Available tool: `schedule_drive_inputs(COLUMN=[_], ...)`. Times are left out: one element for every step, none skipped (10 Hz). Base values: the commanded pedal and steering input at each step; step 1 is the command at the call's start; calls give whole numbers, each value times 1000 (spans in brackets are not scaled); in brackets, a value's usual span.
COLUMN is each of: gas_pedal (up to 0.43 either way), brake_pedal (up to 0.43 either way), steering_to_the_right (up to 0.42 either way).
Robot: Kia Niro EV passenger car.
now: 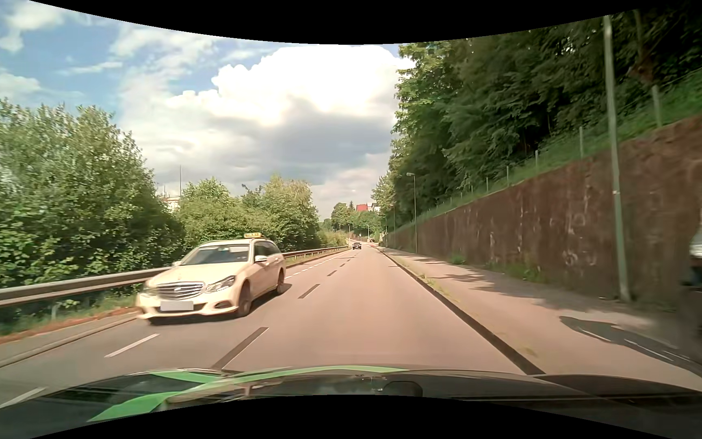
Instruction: Follow the waypoints while adhering to traffic rules and regulations
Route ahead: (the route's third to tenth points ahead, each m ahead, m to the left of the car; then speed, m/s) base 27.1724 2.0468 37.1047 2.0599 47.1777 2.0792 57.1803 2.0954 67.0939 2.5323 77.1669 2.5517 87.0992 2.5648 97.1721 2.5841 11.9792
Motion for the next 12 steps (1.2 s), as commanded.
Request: schedule_drive_inputs(gas_pedal=[118,118,118,118,110,110,110,110,110,110,110,110], brake_pedal=[0,0,0,0,0,0,0,0,0,0,0,0], steering_to_the_right=[-4,-4,-4,-4,-4,-4,-4,-4,-4,-4,-4,-4])
